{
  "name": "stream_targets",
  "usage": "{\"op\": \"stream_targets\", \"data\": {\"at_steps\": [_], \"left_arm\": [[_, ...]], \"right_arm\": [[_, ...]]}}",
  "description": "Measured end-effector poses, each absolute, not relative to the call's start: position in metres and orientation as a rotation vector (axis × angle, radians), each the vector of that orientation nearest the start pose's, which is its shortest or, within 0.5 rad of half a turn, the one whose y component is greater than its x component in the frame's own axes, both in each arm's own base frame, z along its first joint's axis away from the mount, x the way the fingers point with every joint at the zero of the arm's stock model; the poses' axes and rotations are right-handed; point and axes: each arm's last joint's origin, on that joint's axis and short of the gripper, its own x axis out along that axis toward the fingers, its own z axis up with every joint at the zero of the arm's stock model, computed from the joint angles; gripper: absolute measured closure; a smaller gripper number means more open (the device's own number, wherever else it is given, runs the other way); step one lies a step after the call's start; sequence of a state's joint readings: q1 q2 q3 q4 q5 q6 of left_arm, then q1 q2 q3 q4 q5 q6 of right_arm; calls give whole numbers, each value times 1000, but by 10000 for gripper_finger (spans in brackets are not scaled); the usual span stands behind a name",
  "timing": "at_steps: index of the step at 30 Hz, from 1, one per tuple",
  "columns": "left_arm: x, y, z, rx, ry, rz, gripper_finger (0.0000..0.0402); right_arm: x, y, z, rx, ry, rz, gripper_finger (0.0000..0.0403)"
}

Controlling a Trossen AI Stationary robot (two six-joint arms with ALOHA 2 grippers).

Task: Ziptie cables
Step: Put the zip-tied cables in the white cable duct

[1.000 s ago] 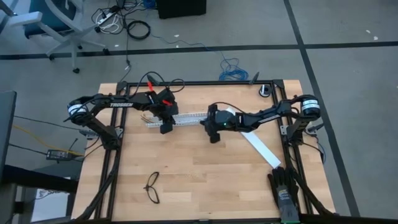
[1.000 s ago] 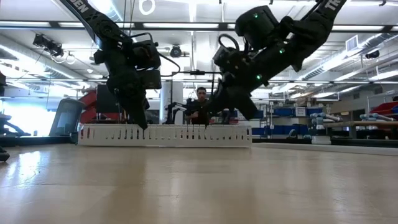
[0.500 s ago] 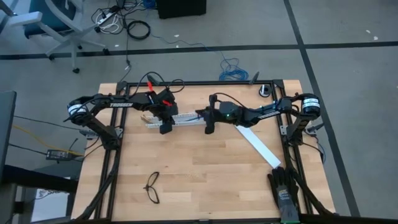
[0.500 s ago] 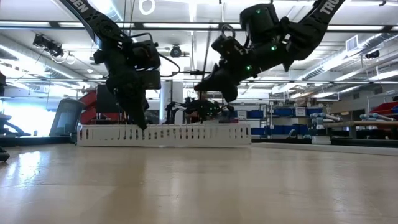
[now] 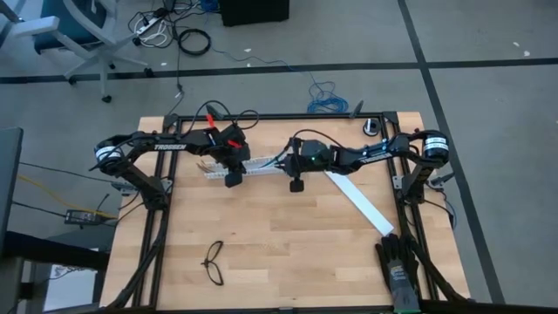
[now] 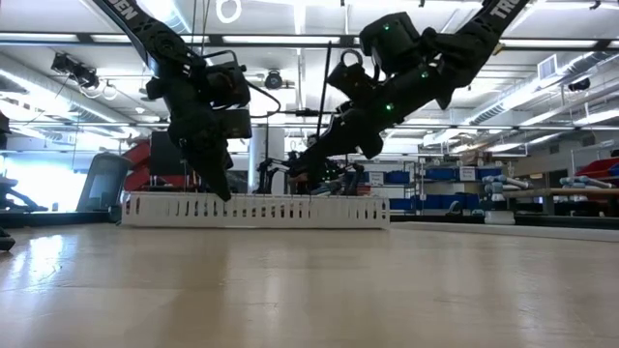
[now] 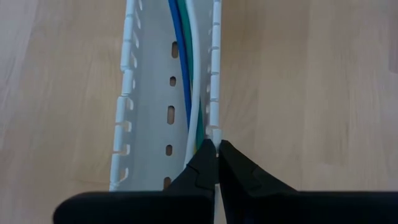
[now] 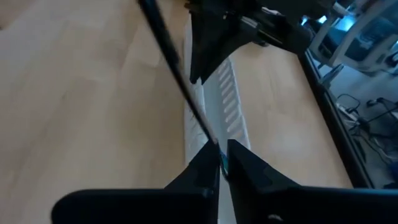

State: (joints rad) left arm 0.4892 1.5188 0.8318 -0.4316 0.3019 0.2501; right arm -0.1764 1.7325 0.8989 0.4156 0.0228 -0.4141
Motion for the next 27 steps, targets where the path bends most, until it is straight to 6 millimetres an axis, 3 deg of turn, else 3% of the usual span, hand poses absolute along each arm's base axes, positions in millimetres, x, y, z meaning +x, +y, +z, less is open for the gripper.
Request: {"op": "stream_targets", "data": {"at_steps": [4, 8, 15, 27], "left_arm": [[247, 122, 172, -204, 1040, 37, 389], [248, 122, 172, -201, 1035, 38, 388], [249, 123, 173, -195, 1020, 46, 388], [249, 123, 173, -202, 1026, 72, 387]], "right_arm": [[357, -48, 191, -396, 439, -106, 374], [367, -36, 207, -409, 476, -122, 390], [372, -42, 219, -211, 558, -165, 396], [375, -40, 226, -174, 546, -149, 399]]}}
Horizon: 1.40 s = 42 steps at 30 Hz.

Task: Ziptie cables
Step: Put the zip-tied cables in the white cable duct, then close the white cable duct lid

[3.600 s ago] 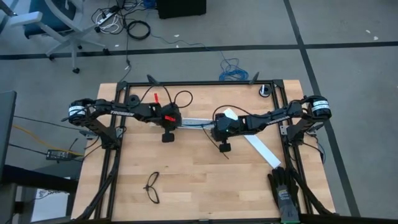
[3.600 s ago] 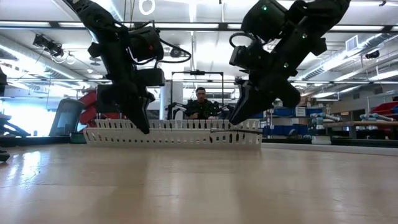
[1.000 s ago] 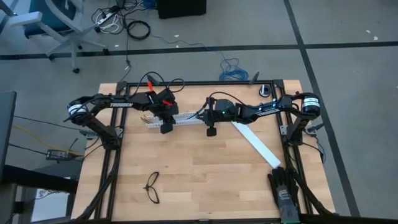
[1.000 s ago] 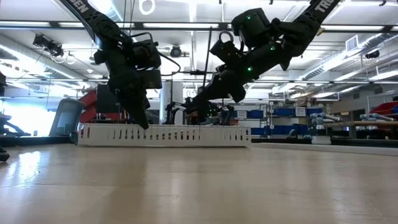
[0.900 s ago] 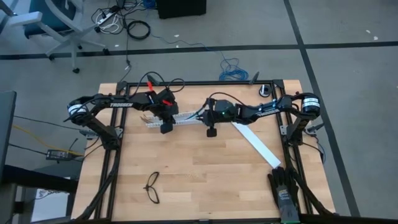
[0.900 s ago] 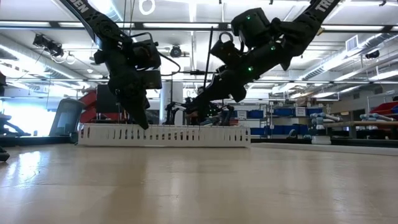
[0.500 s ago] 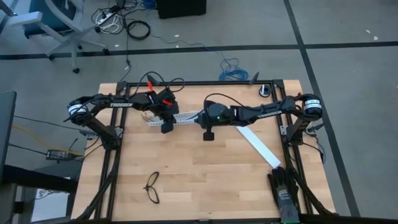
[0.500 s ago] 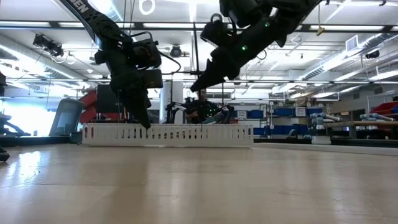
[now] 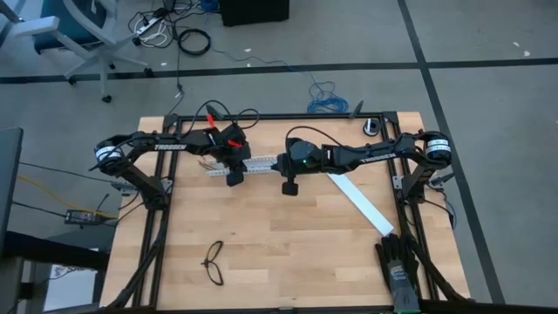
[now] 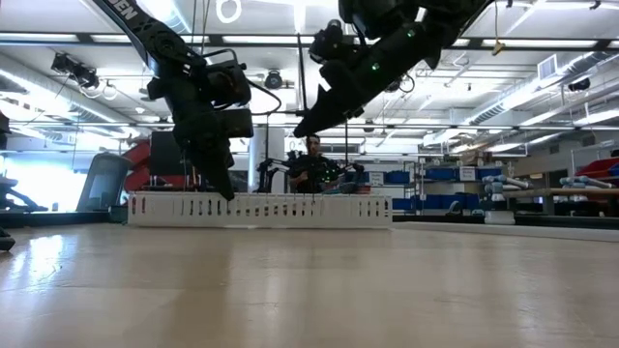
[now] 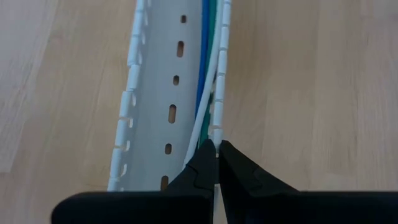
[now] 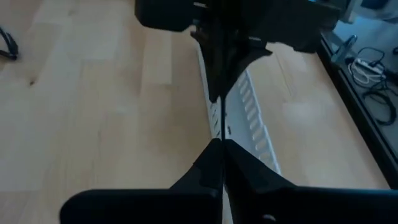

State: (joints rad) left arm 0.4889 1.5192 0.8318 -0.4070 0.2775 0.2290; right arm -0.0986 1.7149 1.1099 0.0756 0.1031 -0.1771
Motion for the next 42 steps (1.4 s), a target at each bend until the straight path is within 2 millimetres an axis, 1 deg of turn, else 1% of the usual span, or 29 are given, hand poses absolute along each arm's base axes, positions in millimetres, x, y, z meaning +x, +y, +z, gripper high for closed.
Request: {"op": "stream_targets", "data": {"at_steps": [4, 9, 15, 18, 21, 26, 30, 36, 39, 42], "left_arm": [[249, 124, 173, -209, 1025, 77, 387], [249, 124, 173, -217, 1024, 82, 387], [250, 124, 174, -216, 1005, 89, 387], [252, 125, 175, -210, 992, 91, 387], [253, 126, 176, -201, 972, 94, 383], [254, 126, 176, -198, 964, 95, 356], [254, 126, 176, -198, 964, 94, 324], [254, 126, 176, -197, 965, 94, 278], [254, 126, 176, -198, 965, 94, 266], [254, 126, 176, -198, 965, 94, 262]], "right_arm": [[372, -46, 223, -145, 588, -188, 388], [370, -56, 221, -134, 605, -200, 346], [366, -79, 221, -121, 604, -256, 284], [364, -90, 221, -129, 608, -277, 262], [361, -101, 221, -129, 611, -299, 248], [355, -115, 219, -104, 637, -333, 238], [353, -119, 218, -43, 636, -265, 237], [345, -116, 207, -12, 774, -237, 238], [339, -116, 202, 4, 846, -232, 238], [332, -117, 199, 34, 920, -239, 239]]}}
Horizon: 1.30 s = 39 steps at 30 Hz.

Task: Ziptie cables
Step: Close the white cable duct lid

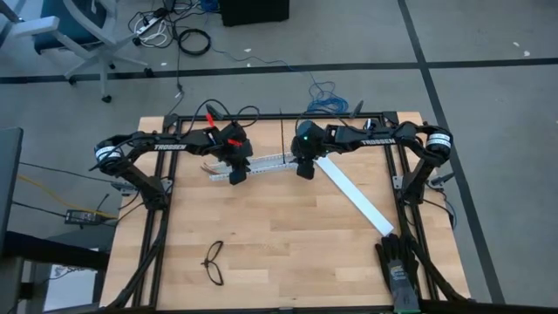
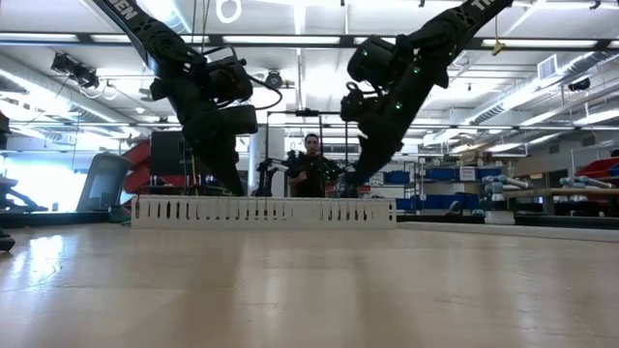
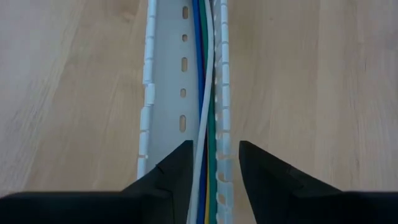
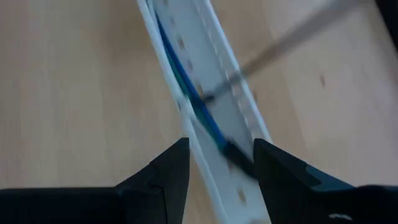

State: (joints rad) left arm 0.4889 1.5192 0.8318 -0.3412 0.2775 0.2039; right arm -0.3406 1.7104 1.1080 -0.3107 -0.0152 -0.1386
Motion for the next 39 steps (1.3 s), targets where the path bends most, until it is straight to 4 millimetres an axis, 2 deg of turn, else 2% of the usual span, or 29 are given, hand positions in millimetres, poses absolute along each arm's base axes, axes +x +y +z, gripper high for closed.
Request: {"op": "stream_targets", "data": {"at_steps": [6, 11, 16, 22, 25, 29, 35, 39], "left_arm": [[257, 128, 178, -179, 926, 99, 261], [263, 131, 184, -140, 839, 111, 261], [268, 132, 188, -90, 784, 104, 261], [280, 128, 197, 15, 657, 72, 261], [293, 129, 202, 88, 586, 55, 261], [322, 141, 197, 141, 571, 10, 261], [371, 163, 197, 129, 640, -61, 261], [397, 169, 198, 137, 701, -99, 261]], "right_arm": [[315, -116, 198, 107, 1061, -294, 247], [299, -104, 211, 112, 1066, -332, 259], [263, -80, 209, 114, 1019, -430, 278], [218, -46, 188, 291, 839, -455, 292], [204, -34, 179, 386, 738, -448, 293], [197, -26, 167, 437, 622, -412, 293], [196, -26, 159, 433, 550, -405, 293], [195, -30, 160, 388, 552, -413, 293]]}}
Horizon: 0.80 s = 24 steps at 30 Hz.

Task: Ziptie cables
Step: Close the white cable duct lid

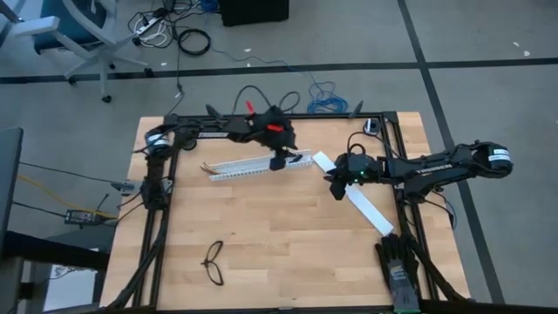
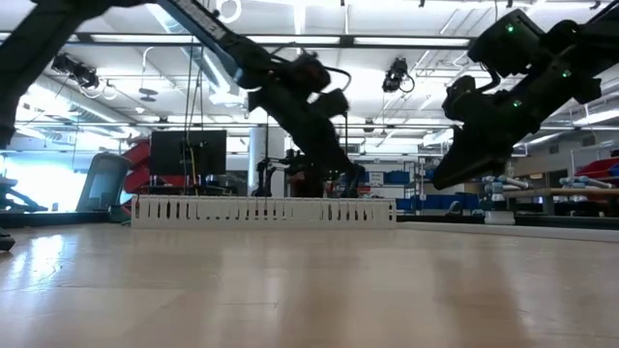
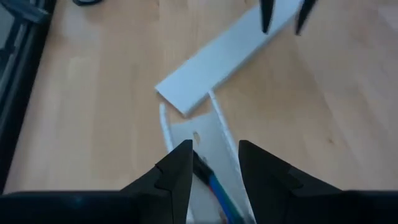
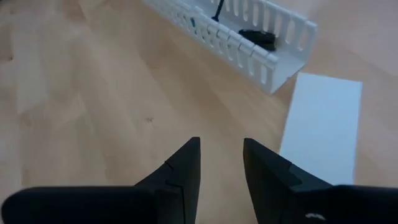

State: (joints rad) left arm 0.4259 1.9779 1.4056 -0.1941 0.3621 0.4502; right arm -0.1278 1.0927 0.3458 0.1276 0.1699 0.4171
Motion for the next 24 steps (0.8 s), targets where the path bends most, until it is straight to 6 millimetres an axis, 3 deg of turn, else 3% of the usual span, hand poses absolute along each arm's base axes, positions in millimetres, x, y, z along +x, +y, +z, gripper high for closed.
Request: {"op": "stream_targets", "data": {"at_steps": [5, 11, 18, 24], "left_arm": [[419, 175, 189, 165, 768, -116, 261], [425, 179, 184, 150, 808, -114, 253], [439, 169, 193, 57, 697, -66, 252], [452, 149, 212, 73, 518, -186, 252]], "right_arm": [[195, -32, 159, 373, 553, -418, 295], [197, -33, 158, 372, 553, -420, 295], [197, -33, 157, 356, 556, -439, 296], [196, -33, 157, 329, 565, -437, 296]]}}
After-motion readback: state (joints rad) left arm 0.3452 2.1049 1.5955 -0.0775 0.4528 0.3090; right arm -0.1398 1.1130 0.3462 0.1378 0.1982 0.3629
